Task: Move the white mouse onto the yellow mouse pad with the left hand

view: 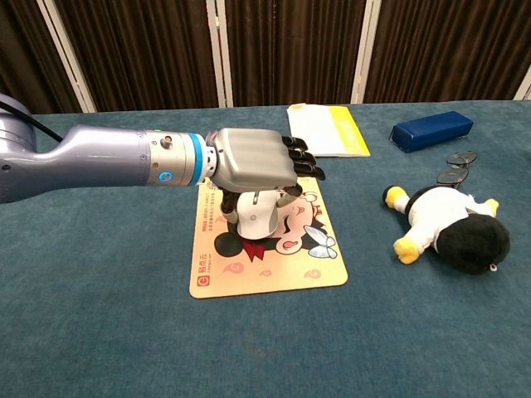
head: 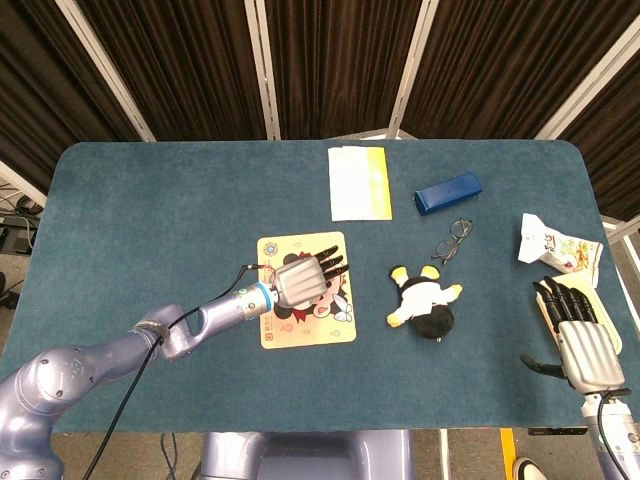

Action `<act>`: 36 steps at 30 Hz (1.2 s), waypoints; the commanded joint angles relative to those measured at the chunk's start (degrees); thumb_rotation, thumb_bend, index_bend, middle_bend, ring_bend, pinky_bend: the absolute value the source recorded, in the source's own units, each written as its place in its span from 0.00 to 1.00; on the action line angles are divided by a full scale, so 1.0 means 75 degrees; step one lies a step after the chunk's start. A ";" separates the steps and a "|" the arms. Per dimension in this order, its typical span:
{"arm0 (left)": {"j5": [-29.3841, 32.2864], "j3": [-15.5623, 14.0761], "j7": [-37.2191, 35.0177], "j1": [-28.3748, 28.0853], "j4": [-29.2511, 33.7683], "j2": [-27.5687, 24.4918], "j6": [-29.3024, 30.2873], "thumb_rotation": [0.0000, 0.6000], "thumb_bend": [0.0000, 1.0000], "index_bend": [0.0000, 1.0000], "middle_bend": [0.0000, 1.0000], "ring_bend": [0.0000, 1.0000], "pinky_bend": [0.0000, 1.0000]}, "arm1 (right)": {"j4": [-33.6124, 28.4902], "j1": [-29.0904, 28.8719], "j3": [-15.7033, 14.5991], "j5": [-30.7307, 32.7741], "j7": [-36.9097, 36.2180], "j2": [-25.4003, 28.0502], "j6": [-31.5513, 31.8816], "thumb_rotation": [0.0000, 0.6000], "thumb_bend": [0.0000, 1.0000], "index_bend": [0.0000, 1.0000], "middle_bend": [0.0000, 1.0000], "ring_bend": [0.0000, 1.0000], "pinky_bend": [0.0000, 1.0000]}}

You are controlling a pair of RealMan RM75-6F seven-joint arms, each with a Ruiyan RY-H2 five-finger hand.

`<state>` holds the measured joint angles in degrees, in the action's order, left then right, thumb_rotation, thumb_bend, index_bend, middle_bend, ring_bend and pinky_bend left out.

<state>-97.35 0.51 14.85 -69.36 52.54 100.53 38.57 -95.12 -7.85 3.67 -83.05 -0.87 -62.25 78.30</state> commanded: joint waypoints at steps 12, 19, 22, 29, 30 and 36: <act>0.0052 -0.0140 -0.0129 0.0098 -0.0252 0.0234 0.0357 1.00 0.04 0.07 0.00 0.00 0.00 | -0.0010 -0.0002 0.0000 0.0014 0.0035 -0.0001 0.0004 1.00 0.11 0.00 0.00 0.00 0.00; 0.0044 -0.0170 -0.0107 0.0245 0.0247 -0.0219 0.0761 1.00 0.04 0.02 0.00 0.00 0.00 | -0.0018 0.0002 0.0004 0.0031 0.0063 -0.0008 0.0013 1.00 0.11 0.00 0.00 0.00 0.00; 0.0114 -0.0155 0.0036 0.0467 0.0773 -0.0672 0.1077 1.00 0.04 0.01 0.00 0.00 0.00 | -0.0021 0.0009 0.0003 0.0029 0.0072 -0.0011 0.0029 1.00 0.11 0.00 0.00 0.00 0.00; 0.1295 0.0233 0.1472 0.1791 0.3402 -0.2598 0.2230 1.00 0.04 0.02 0.00 0.00 0.00 | -0.0009 0.0035 -0.0001 0.0019 0.0150 -0.0038 0.0090 1.00 0.11 0.00 0.00 0.00 0.00; 0.1468 0.0269 0.1746 0.2003 0.3768 -0.2852 0.2449 1.00 0.04 0.02 0.00 0.00 0.00 | -0.0006 0.0041 -0.0002 0.0013 0.0165 -0.0046 0.0105 1.00 0.11 0.00 0.00 0.00 0.00; 0.2419 0.0224 0.2548 0.3520 0.5762 -0.4365 0.4034 1.00 0.05 0.02 0.00 0.00 0.00 | 0.0010 0.0086 -0.0002 -0.0007 0.0252 -0.0099 0.0212 1.00 0.11 0.00 0.00 0.00 0.00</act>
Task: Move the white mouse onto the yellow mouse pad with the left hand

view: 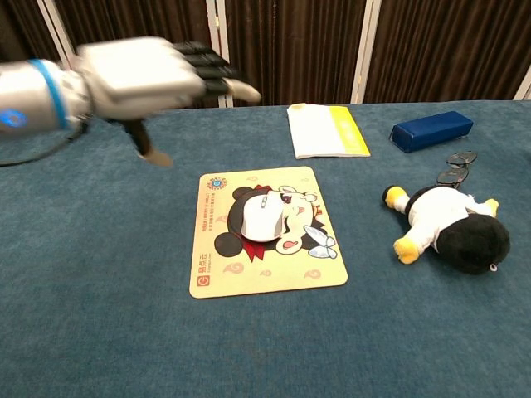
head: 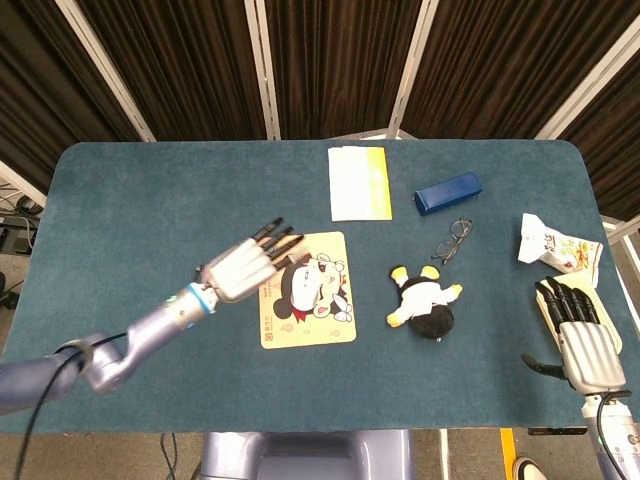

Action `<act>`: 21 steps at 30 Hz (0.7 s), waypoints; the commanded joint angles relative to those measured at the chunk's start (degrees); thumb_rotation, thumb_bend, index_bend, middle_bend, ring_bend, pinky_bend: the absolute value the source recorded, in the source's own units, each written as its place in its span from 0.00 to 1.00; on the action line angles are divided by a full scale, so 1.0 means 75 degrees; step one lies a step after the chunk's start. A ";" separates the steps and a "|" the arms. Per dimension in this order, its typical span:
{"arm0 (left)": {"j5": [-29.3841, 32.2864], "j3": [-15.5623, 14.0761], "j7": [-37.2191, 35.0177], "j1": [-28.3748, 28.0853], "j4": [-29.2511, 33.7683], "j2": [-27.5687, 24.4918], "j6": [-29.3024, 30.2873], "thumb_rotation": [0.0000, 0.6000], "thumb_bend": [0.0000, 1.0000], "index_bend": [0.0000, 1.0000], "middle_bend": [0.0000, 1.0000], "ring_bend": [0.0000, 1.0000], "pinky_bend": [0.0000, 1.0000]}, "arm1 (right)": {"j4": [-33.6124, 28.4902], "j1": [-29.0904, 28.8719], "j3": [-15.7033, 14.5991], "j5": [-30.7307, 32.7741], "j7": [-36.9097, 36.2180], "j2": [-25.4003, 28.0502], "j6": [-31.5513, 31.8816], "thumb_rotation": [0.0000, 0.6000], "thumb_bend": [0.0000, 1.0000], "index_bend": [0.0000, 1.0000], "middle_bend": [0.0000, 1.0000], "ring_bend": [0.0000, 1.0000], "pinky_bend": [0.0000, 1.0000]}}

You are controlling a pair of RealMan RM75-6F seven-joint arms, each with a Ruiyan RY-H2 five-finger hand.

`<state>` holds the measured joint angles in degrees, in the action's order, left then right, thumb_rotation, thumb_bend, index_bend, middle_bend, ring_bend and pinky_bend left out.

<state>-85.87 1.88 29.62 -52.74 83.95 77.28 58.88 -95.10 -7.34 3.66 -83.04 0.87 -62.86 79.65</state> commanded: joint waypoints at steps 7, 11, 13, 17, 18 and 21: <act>0.1291 -0.0219 0.0292 0.2440 0.2471 -0.2075 0.2368 1.00 0.05 0.00 0.00 0.00 0.00 | 0.0029 0.0045 -0.0012 -0.0048 0.0022 -0.0036 0.0088 1.00 0.11 0.00 0.00 0.00 0.00; 0.1228 -0.0514 -0.0353 0.3254 0.2475 -0.2209 0.3001 1.00 0.05 0.00 0.00 0.00 0.00 | 0.0044 0.0051 -0.0004 -0.0050 0.0067 -0.0061 0.0113 1.00 0.11 0.00 0.00 0.00 0.00; 0.1185 -0.0595 -0.0550 0.3457 0.2362 -0.2209 0.3121 1.00 0.05 0.00 0.00 0.00 0.00 | 0.0045 0.0052 -0.0001 -0.0047 0.0094 -0.0071 0.0119 1.00 0.11 0.00 0.00 0.00 0.00; 0.1068 -0.0720 -0.1166 0.4014 0.1897 -0.2089 0.3481 1.00 0.05 0.00 0.00 0.00 0.00 | 0.0030 0.0060 0.0007 -0.0033 0.0117 -0.0080 0.0131 1.00 0.11 0.00 0.00 0.00 0.00; 0.1027 -0.0742 -0.1324 0.4178 0.1668 -0.1992 0.3602 1.00 0.04 0.00 0.00 0.00 0.00 | 0.0031 0.0060 0.0009 -0.0032 0.0115 -0.0080 0.0130 1.00 0.11 0.00 0.00 0.00 0.00; 0.1105 -0.0767 -0.1649 0.4487 0.1253 -0.1786 0.3714 1.00 0.04 0.00 0.00 0.00 0.00 | 0.0037 0.0057 0.0011 -0.0038 0.0133 -0.0089 0.0131 1.00 0.11 0.00 0.00 0.00 0.00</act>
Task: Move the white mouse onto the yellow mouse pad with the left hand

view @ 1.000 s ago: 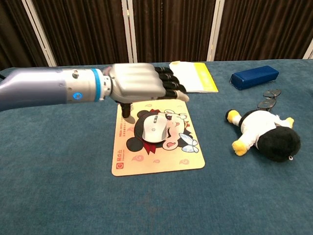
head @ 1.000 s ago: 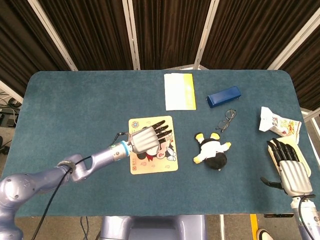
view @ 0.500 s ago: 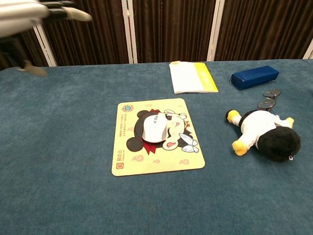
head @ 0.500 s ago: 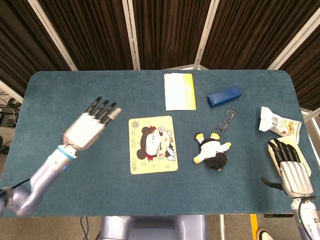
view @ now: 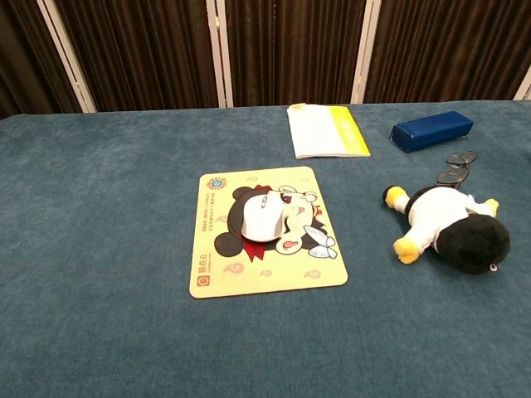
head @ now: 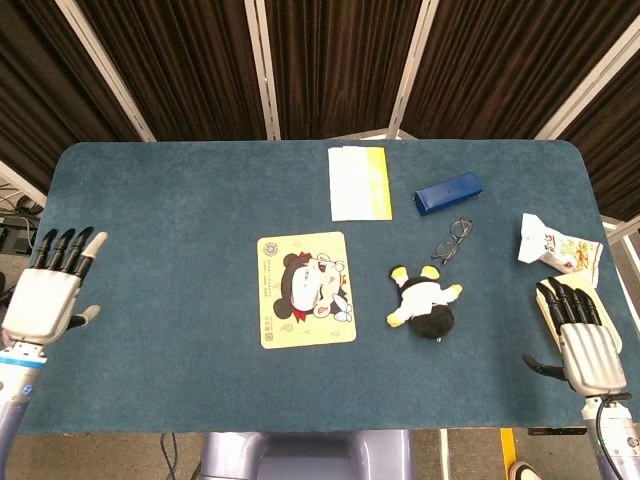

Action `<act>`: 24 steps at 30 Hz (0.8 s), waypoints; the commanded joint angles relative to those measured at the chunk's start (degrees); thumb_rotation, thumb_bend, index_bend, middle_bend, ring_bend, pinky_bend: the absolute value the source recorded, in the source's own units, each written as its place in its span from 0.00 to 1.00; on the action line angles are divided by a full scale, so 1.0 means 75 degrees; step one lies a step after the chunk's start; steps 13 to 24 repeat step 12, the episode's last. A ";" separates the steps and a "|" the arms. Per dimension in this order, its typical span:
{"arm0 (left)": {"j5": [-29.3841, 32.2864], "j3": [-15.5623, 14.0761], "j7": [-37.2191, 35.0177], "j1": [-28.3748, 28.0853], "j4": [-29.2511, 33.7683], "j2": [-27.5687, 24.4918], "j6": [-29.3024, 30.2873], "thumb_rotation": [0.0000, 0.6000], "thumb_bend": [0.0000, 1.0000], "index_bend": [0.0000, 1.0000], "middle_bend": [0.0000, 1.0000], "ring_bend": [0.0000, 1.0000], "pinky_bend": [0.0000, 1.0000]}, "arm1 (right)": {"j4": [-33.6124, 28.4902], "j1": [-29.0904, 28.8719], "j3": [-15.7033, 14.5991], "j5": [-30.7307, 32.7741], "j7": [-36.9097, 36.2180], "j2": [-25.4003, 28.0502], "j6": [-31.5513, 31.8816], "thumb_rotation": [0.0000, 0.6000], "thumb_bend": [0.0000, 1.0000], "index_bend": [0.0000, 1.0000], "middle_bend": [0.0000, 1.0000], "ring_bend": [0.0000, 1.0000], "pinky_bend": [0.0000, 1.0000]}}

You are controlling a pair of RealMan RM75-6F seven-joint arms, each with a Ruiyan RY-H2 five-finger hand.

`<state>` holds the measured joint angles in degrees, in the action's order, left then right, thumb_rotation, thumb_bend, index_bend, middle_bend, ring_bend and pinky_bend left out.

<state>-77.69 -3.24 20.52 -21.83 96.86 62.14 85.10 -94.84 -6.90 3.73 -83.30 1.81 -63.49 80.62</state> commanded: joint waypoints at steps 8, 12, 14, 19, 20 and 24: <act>-0.0028 0.0169 -0.1204 0.0733 -0.0711 0.0446 0.0288 1.00 0.05 0.00 0.00 0.00 0.00 | -0.0005 -0.0033 0.0018 0.0005 0.0015 -0.0013 -0.0045 1.00 0.11 0.00 0.00 0.00 0.00; -0.0001 0.0285 -0.1209 0.0824 -0.0712 0.0500 0.0263 1.00 0.05 0.00 0.00 0.00 0.00 | -0.0010 -0.0037 0.0018 0.0006 0.0004 -0.0003 -0.0057 1.00 0.11 0.00 0.00 0.00 0.00; -0.0001 0.0285 -0.1209 0.0824 -0.0712 0.0500 0.0263 1.00 0.05 0.00 0.00 0.00 0.00 | -0.0010 -0.0037 0.0018 0.0006 0.0004 -0.0003 -0.0057 1.00 0.11 0.00 0.00 0.00 0.00; -0.0001 0.0285 -0.1209 0.0824 -0.0712 0.0500 0.0263 1.00 0.05 0.00 0.00 0.00 0.00 | -0.0010 -0.0037 0.0018 0.0006 0.0004 -0.0003 -0.0057 1.00 0.11 0.00 0.00 0.00 0.00; -0.0001 0.0285 -0.1209 0.0824 -0.0712 0.0500 0.0263 1.00 0.05 0.00 0.00 0.00 0.00 | -0.0010 -0.0037 0.0018 0.0006 0.0004 -0.0003 -0.0057 1.00 0.11 0.00 0.00 0.00 0.00; -0.0001 0.0285 -0.1209 0.0824 -0.0712 0.0500 0.0263 1.00 0.05 0.00 0.00 0.00 0.00 | -0.0010 -0.0037 0.0018 0.0006 0.0004 -0.0003 -0.0057 1.00 0.11 0.00 0.00 0.00 0.00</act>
